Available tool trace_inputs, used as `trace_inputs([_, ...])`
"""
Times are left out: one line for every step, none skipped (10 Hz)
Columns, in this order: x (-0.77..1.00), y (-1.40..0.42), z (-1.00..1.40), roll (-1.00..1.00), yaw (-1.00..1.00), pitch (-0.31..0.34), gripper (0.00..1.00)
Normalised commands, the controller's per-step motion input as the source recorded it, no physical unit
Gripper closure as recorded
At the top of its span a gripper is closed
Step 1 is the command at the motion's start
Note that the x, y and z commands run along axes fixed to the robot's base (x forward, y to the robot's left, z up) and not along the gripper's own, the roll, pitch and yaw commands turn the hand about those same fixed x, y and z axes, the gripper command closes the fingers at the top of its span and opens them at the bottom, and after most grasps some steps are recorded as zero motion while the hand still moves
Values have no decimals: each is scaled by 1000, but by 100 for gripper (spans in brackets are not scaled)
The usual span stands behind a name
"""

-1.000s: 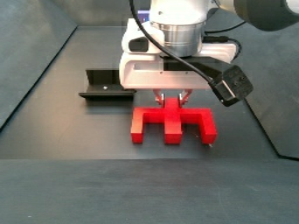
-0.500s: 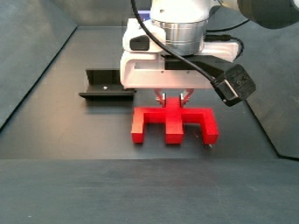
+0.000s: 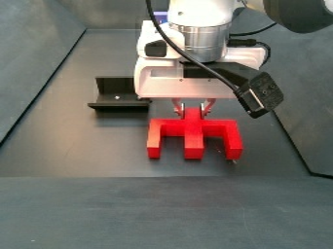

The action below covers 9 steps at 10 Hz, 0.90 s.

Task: Pick up the red object. Move up. Place the red object on the fixture. Regrasp the red object. Move to above the board. Insert the red object.
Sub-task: Pick up the red object, then move up, then place the red object on the fixture.

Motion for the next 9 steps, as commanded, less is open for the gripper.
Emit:
trace_inputs([0,0,0,0,0,0,100])
trace_inputs([0,0,0,0,0,0,100])
trace_inputs([0,0,833,0,0,0,100])
trace_inputs([-60,67,786,7,29,27,100])
trace_inputs([-76,48,559,24,13,19,100])
trace_inputs([-53,18,354,37,3,-3,100])
trace_inputs([0,0,0,11,0,0,100])
trace_inputs([0,0,0,-29,0,0,100])
trace_inputs([46,23,0,-186,-69,0,100])
